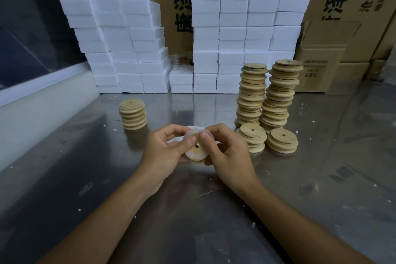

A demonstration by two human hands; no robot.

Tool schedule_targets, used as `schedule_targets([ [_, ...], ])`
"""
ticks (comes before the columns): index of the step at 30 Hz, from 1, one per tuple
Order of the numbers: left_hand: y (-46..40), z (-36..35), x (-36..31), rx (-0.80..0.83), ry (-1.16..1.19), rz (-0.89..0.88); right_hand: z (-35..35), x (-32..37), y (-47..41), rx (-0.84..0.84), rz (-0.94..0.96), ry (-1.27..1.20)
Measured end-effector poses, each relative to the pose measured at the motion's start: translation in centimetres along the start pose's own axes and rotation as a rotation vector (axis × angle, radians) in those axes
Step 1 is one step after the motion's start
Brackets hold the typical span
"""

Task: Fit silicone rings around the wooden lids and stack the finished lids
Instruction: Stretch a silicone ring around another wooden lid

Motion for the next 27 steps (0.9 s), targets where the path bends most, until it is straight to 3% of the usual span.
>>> schedule_targets([
  [8,-0.1,0.1,0.2,-0.024,-0.018,0.007,0.9,-0.7,-0.1,-0.078,-0.108,-0.086],
  [15,0.1,-0.1,2.0,-0.003,0.037,0.230,1.1,-0.6,-0.4,-0.087,-0.066,0.000],
  [27,-0.2,0.3,1.7,0.018,0.097,0.249,1.1,0.2,-0.3,-0.074,-0.093,-0.016],
])
Point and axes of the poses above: each hand's wrist, its own y-axis away from the middle knuckle, its own z-axis out of the back of the hand, x = y × z, the point moved 9 cm from there along -y, towards the middle knuckle, and after that the axes turned 12 degrees about -x, right-handed, at the moved point
